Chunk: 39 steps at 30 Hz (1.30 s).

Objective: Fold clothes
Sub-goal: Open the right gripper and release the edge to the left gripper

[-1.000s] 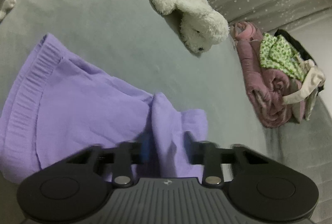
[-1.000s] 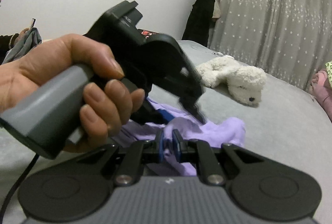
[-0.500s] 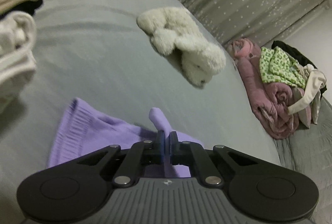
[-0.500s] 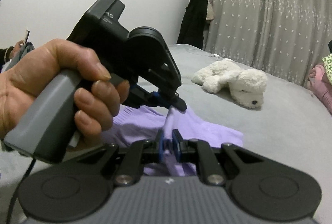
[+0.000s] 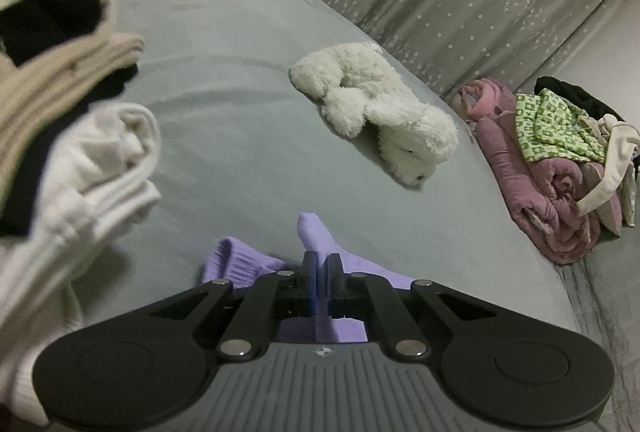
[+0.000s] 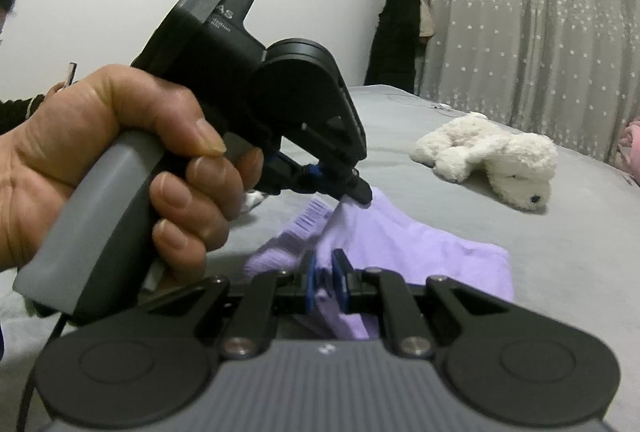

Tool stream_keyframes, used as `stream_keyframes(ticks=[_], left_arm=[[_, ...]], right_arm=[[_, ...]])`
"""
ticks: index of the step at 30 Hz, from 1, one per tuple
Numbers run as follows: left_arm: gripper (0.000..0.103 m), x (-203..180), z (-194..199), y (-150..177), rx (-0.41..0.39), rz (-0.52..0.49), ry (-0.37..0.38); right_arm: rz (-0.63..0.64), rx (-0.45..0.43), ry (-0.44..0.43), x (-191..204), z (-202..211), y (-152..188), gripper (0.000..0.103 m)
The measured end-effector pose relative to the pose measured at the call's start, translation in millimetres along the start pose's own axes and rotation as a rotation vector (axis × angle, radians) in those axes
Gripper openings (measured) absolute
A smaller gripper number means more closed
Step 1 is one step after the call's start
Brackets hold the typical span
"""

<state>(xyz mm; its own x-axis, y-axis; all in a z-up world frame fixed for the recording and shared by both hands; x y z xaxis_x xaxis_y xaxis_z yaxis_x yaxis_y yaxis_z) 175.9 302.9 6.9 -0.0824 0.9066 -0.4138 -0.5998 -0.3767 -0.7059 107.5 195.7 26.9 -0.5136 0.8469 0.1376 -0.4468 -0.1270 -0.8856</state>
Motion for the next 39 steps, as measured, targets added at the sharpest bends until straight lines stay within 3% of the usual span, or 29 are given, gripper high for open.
stream_keyframes(ticks=[11,21,28,39], left_arm=[[0.002,21.6,6.3,2.2,-0.004,-0.031,-0.095],[0.000,24.0,10.2,0.3,0.004,-0.045,-0.099],[0.000,24.7,8.7,2.0,0.068,-0.016,-0.087],[0.008,16.4,10.3,0.5,0.076,-0.062,-0.089]], right_arm=[[0.038,0.022,-0.014,21.2,-14.9,6.5,0.011],[0.020,0.037,-0.037,20.9,-18.8,10.7,0.011],[0.024,0.059,-0.034,22.8,-23.2,15.9,0.011],[-0.001,0.055,-0.065,22.8,-22.6,16.2,0.011]])
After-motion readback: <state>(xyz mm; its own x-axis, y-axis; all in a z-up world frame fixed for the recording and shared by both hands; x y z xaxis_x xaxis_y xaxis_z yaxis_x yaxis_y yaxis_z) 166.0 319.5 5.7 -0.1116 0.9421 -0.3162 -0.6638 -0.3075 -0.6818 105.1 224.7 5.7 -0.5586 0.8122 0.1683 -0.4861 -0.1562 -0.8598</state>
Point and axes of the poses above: each gripper's, at about its wrist camera, not at the fingertips, and z roughly against the way its jaws point, x to its left, y to its underside, the point moved 6 cm from there along -z, roughly the way its jaws point, and after that the axes turned 14 degrees about -z, right-handed, at the moved point
